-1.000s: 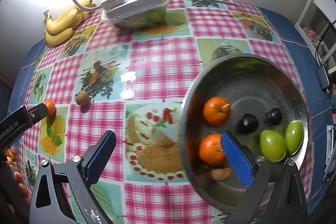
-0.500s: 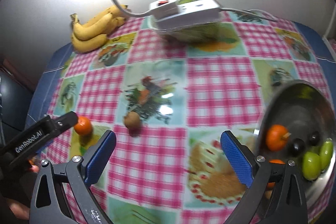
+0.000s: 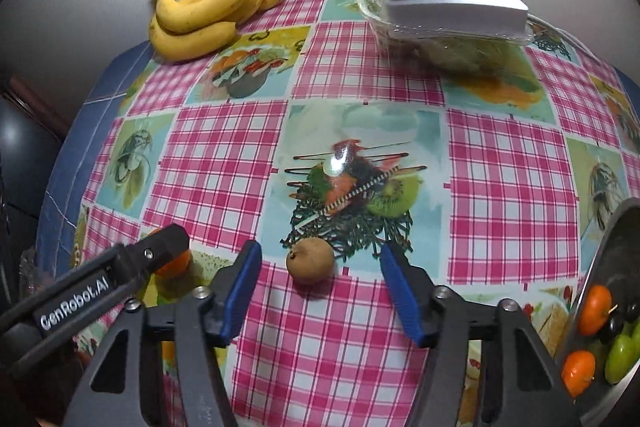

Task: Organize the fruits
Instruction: 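Grasp the kiwi with the right tool while the left tool grasps the tangerine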

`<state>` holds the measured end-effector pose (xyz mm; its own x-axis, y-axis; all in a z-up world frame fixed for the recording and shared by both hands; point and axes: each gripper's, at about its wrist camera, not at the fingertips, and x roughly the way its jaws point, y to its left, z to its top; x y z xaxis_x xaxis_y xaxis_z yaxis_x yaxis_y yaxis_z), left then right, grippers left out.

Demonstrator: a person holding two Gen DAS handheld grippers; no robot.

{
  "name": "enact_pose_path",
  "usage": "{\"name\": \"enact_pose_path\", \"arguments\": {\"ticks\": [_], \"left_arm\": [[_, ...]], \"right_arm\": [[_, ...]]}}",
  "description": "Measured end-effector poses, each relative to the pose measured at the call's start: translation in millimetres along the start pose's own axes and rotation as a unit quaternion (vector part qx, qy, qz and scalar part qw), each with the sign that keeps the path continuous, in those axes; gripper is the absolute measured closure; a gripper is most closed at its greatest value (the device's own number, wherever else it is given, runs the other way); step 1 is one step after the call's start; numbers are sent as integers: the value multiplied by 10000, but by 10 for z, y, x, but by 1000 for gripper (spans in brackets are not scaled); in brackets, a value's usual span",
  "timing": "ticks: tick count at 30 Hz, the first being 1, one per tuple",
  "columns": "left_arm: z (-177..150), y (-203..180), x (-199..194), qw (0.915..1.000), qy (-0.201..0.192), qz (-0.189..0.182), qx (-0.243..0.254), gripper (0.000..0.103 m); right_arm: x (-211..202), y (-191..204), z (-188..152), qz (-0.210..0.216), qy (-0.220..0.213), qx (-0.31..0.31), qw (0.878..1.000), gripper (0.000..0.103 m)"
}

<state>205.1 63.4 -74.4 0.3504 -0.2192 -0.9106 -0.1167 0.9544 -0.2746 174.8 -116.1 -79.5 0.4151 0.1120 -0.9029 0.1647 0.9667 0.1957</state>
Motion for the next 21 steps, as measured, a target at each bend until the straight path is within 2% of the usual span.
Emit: {"name": "enact_pose_path", "arguments": {"ticks": [2,6,9,11,17,21], "left_arm": [[-3,4,20,10000,36,-49,-31,47],[9,-9,48,9999,54,-80,-31,61],[6,-4,47,9999,49,-88,-39,64],[13,17,47,9998,42,-143,-92,64],[21,40,14,9997,31,-192,-119,64],[-6,-30,-87,9998,-30,-195,-52,64]], "right_arm": [[40,19,19,3,33,-14,10000,52],[76,60,27,5,83,-76,9999,59],[94,57,29,6,114,-70,9999,61],[103,58,25,33,136,-67,9999,75],[72,58,14,91,76,-40,9999,75],[-87,33,-24,140,-10,-54,9999,75]]}}
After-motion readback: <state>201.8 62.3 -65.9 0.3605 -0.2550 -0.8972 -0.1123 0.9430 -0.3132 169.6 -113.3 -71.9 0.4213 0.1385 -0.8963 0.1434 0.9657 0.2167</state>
